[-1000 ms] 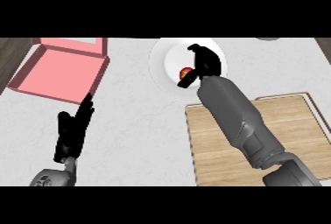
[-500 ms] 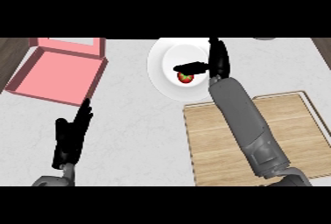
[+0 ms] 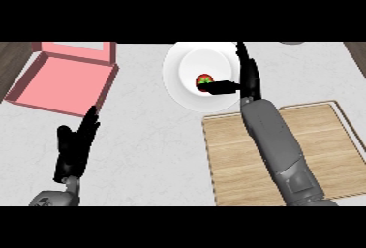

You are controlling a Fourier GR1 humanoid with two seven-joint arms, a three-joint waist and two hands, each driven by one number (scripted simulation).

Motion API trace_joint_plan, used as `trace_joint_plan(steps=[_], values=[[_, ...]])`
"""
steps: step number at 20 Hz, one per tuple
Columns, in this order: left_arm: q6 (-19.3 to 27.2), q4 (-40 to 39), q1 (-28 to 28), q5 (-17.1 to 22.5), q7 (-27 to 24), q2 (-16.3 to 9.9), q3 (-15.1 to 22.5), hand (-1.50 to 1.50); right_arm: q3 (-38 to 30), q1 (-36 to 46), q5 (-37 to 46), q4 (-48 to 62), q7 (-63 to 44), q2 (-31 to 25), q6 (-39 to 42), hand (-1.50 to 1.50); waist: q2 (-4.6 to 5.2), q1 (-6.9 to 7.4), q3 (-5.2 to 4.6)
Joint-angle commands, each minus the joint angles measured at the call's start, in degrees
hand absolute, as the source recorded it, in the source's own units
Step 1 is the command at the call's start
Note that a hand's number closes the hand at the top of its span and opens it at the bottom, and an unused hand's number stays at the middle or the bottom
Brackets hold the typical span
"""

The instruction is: Pick the tomato from the tray and place it in the plate

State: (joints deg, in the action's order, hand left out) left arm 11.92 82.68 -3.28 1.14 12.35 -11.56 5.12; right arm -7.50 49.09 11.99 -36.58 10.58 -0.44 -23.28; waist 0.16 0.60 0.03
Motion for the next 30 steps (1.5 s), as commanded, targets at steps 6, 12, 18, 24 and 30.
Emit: trace_joint_plan(steps=[6,12,18,24,30], values=[[0.3,-0.5,-3.0,-2.3,2.4,2.2,-0.6,0.00,4.9,-0.3,-3.9,3.9,4.9,0.4,-4.5,-1.50,0.00,0.15,-0.02],[-2.0,1.2,0.9,-1.7,0.4,1.0,-2.3,0.00,2.6,1.1,-1.1,6.4,2.1,-1.1,-6.0,-1.50,-0.06,0.08,-0.02],[-0.5,0.4,-1.2,-4.0,0.9,3.6,-1.4,0.00,2.9,2.5,-1.1,12.3,3.0,-0.5,-8.2,-1.50,0.10,0.26,-0.01],[-1.1,0.0,-0.6,-3.7,1.6,4.2,-2.2,0.00,5.4,-1.9,-0.5,7.5,1.4,-3.9,-6.8,-1.50,-0.19,-0.45,-0.04],[-2.5,0.5,1.0,-4.8,-0.2,3.6,-2.8,0.00,4.1,-2.4,0.2,8.1,0.3,-3.3,-9.7,-1.50,-0.08,-0.11,-0.02]])
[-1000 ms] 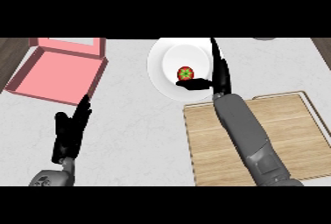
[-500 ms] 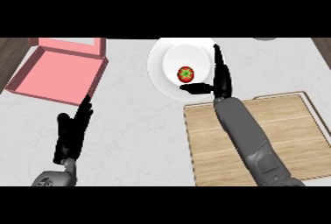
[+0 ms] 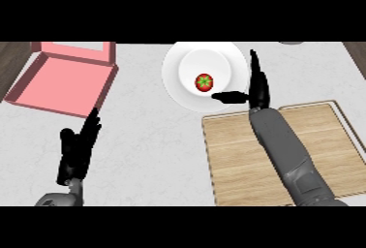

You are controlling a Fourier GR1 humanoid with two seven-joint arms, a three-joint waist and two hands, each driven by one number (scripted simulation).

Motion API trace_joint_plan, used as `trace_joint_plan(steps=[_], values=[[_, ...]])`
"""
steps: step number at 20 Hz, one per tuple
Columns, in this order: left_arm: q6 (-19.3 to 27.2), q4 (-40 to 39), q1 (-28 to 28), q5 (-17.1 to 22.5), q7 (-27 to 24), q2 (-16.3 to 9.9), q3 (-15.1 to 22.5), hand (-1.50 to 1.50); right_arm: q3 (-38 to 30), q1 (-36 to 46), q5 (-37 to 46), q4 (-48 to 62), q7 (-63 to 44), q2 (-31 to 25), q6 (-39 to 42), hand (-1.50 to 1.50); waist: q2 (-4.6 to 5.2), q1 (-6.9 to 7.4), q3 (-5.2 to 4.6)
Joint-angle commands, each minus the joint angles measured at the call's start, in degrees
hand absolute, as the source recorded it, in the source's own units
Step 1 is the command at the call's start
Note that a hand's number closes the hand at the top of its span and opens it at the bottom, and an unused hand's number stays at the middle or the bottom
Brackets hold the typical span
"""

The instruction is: Pick the tomato from the tray and place it in the plate

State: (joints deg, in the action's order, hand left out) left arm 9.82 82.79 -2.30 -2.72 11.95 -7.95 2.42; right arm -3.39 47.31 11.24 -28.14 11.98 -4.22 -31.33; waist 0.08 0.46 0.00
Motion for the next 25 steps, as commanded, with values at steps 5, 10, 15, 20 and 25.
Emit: trace_joint_plan(steps=[5,10,15,20,25], values=[[0.0,5.0,2.1,-1.6,1.5,1.0,0.9,0.00,-1.9,-4.3,-0.2,-1.3,1.9,-2.4,-0.4,-1.50,-0.04,-0.01,0.01],[-0.8,0.6,1.0,-2.0,1.0,0.9,-0.6,0.00,-3.2,-5.7,-0.7,-3.3,4.5,-3.3,-1.0,-1.50,0.01,-0.02,0.01],[-1.4,8.4,6.1,-1.7,2.1,1.4,0.5,0.00,-3.1,-10.4,-0.4,-6.7,4.1,-4.0,-2.7,-1.50,-0.11,0.02,0.01],[-3.4,5.3,0.9,-0.9,3.8,0.1,-2.1,0.00,-4.8,-10.3,-1.3,-7.0,2.3,-6.7,-0.8,-1.50,-0.04,-0.13,0.01],[-0.6,0.9,1.8,-4.2,-0.4,3.1,-0.5,0.00,-2.6,-14.6,0.8,-10.5,0.4,-6.7,-1.5,-1.50,-0.09,-0.41,-0.01]])
